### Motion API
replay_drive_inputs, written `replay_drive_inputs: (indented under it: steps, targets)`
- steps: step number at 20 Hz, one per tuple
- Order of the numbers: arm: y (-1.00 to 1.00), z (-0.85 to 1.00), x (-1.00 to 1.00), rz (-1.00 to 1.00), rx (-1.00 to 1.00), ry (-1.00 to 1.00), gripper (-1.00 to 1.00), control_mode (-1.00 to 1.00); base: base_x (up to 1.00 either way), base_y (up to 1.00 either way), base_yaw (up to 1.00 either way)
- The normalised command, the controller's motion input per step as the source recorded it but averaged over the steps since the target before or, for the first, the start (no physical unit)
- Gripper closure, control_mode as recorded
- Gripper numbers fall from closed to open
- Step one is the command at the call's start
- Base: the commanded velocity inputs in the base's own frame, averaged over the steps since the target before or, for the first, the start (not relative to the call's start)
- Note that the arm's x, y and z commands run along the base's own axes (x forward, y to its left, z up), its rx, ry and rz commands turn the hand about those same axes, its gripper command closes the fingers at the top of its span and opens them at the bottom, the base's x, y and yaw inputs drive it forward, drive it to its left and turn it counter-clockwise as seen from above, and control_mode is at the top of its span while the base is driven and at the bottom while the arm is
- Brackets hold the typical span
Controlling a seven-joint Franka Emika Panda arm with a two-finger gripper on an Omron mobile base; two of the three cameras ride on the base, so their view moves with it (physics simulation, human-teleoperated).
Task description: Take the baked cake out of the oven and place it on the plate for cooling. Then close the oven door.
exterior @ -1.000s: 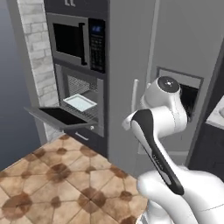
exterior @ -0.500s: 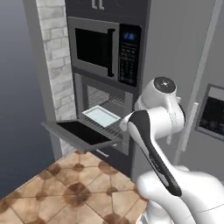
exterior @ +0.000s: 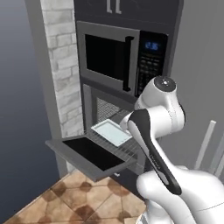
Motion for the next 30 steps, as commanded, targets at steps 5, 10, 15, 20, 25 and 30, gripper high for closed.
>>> replay_drive_inputs:
  steps: [5, 10, 15, 20, 25, 30]
  targets:
    - [0.00, 0.00, 0.00, 0.00, 0.00, 0.00, -1.00, 1.00, 0.51, 0.00, 0.14]
    - [0.00, 0.00, 0.00, 0.00, 0.00, 0.00, -1.00, 1.00, 0.53, 0.00, 0.30]
    - [0.00, 0.00, 0.00, 0.00, 0.00, 0.00, -1.00, 1.00, 0.65, 0.00, 0.29]
    - [0.00, 0.00, 0.00, 0.00, 0.00, 0.00, -1.00, 1.00, 0.70, 0.00, 0.12]
    - [0.00, -0.18, 0.02, 0.00, 0.00, 0.08, -1.00, -1.00, 0.12, 0.00, 0.01]
    - [0.00, -0.64, 0.21, -0.07, -0.05, 0.17, -1.00, -1.00, 0.00, 0.00, 0.00]
